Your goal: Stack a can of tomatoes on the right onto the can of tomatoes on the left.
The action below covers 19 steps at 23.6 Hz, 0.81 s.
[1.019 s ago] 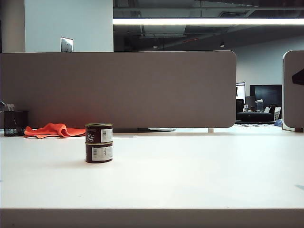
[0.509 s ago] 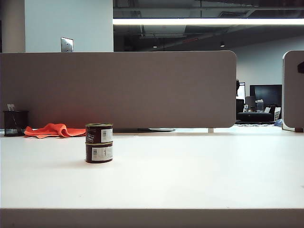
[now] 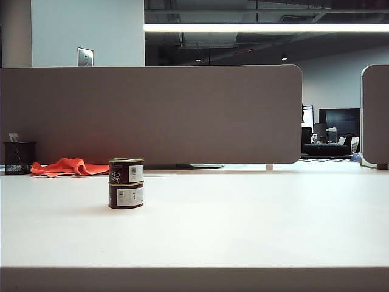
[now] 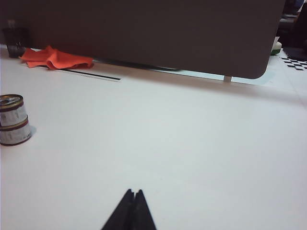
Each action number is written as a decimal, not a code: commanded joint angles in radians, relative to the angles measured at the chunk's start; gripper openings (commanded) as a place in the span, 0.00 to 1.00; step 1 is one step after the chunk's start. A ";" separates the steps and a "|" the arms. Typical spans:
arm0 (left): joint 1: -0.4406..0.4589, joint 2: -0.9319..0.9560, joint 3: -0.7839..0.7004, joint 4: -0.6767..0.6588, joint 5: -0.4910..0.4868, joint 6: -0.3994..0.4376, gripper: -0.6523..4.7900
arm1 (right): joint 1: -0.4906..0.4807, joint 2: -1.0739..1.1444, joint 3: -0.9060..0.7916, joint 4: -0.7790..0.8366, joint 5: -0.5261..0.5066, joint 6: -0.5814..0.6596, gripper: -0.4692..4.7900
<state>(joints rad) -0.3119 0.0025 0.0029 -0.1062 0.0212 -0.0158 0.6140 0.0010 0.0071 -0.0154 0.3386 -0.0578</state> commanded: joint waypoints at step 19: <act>0.000 0.000 0.003 0.014 -0.111 0.034 0.11 | -0.110 -0.002 -0.003 0.042 -0.069 -0.074 0.10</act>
<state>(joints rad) -0.3119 0.0029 0.0029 -0.0971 -0.0841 0.0109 0.5030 0.0010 0.0071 0.0097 0.2684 -0.1364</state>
